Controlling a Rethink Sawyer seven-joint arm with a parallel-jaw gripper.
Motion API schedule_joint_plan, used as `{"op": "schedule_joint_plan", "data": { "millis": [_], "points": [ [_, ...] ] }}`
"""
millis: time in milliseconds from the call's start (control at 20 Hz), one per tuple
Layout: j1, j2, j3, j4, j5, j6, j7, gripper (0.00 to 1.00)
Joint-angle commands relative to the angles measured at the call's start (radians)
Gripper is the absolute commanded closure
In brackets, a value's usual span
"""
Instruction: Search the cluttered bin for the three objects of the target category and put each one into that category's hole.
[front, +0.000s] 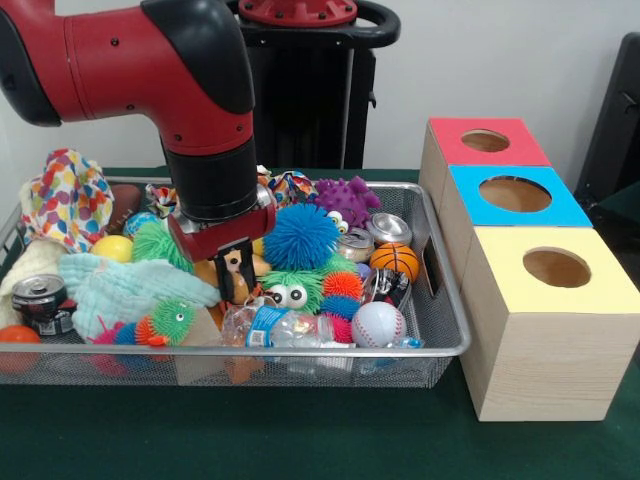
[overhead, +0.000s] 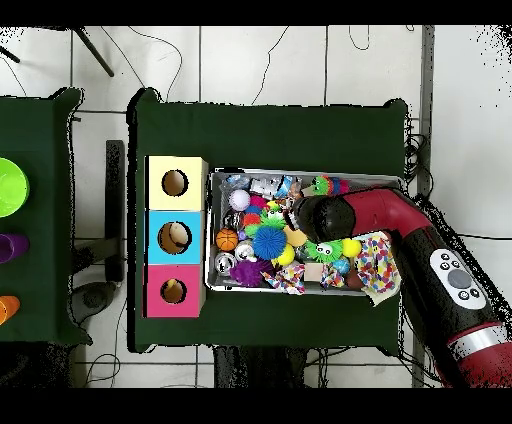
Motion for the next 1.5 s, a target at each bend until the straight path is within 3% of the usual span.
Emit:
{"op": "schedule_joint_plan", "data": {
  "millis": [50,400,750,1200,1500],
  "points": [
    [0.036,-0.019,-0.084,-0.042,0.011,0.271,-0.239,1.00],
    [0.087,-0.084,-0.098,-0.069,0.063,0.421,-0.208,1.00],
    [0.113,-0.144,-0.106,-0.048,0.071,0.509,-0.148,1.00],
    [0.139,-0.175,-0.114,-0.050,0.081,0.571,-0.116,1.00],
    [0.149,-0.230,-0.131,0.024,0.130,0.560,-0.034,1.00]
  ]
}}
